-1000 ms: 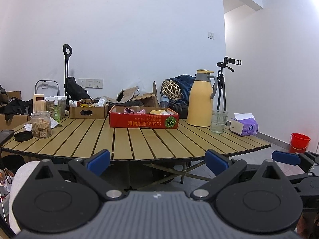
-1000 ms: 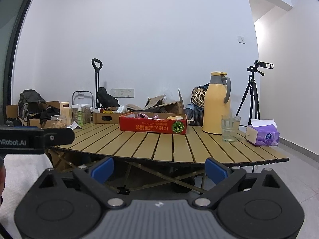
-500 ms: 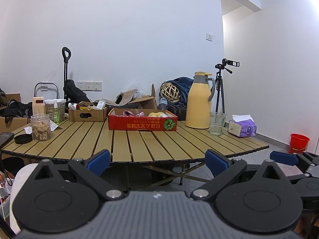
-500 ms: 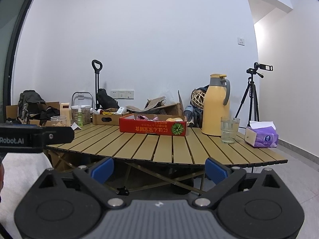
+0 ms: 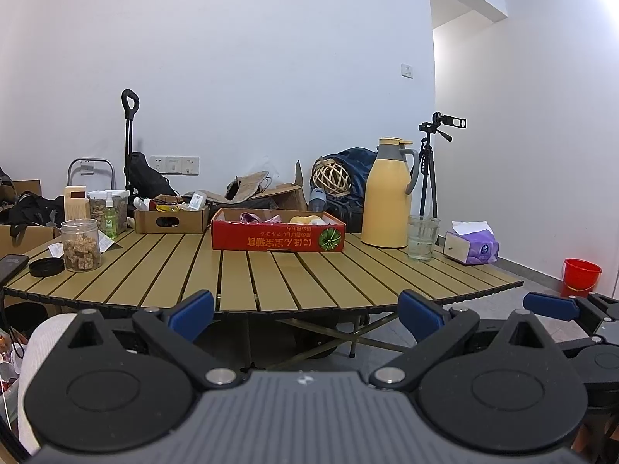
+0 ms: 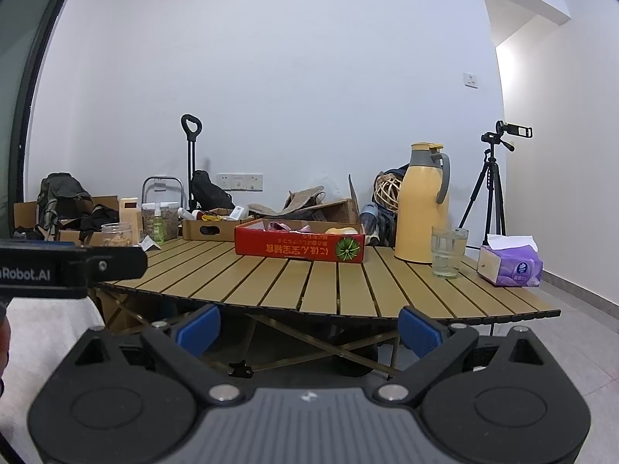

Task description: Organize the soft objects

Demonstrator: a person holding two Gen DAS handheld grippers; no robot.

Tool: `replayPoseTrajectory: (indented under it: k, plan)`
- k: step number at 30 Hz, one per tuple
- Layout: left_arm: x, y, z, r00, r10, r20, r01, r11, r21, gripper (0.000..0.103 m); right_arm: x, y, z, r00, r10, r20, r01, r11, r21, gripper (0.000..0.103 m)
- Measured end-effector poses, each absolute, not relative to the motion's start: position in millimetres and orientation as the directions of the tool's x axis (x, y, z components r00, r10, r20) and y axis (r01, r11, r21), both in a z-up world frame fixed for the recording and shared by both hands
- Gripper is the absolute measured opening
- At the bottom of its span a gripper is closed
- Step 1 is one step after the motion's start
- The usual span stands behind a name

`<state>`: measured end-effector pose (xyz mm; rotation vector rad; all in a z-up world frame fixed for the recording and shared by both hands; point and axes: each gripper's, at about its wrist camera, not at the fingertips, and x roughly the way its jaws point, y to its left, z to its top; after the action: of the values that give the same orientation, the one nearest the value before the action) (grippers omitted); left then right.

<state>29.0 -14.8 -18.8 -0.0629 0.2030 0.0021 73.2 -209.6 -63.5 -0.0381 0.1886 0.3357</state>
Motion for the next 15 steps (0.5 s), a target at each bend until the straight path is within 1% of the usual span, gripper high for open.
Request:
replayPoseTrajectory:
  k: [15]
  plan:
    - [29.0,-12.1,-19.5,0.979,0.001,-0.205,-0.015,0.998,-0.066,0.103,74.1,-206.9,-63.8,0.925,0.328,-0.193,-0.336,0.942,-0.007,0.099]
